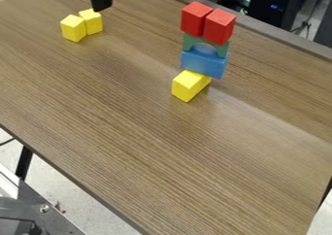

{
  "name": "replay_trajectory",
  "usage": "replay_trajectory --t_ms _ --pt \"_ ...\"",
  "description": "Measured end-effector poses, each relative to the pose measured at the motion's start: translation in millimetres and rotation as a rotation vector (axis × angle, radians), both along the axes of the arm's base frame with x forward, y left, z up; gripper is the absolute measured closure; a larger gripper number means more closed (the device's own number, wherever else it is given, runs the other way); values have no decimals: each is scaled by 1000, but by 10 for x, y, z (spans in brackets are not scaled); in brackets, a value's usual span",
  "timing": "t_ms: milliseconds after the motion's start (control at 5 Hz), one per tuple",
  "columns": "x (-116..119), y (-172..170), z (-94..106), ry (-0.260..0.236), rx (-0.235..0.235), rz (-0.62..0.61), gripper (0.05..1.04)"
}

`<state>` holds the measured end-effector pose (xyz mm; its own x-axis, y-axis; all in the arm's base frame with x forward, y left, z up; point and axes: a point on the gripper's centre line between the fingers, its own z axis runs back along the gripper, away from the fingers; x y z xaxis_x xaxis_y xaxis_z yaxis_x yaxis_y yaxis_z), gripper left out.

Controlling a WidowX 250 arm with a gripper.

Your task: Placez le cube jaune le plus haut du tour

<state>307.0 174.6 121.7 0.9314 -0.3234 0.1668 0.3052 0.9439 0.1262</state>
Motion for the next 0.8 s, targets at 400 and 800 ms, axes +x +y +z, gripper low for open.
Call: replay_trajectory --t_ms 400,800 --pt "96 242 -183 -43 110 59 84" --pt "14 526 -412 -48 118 249 84"
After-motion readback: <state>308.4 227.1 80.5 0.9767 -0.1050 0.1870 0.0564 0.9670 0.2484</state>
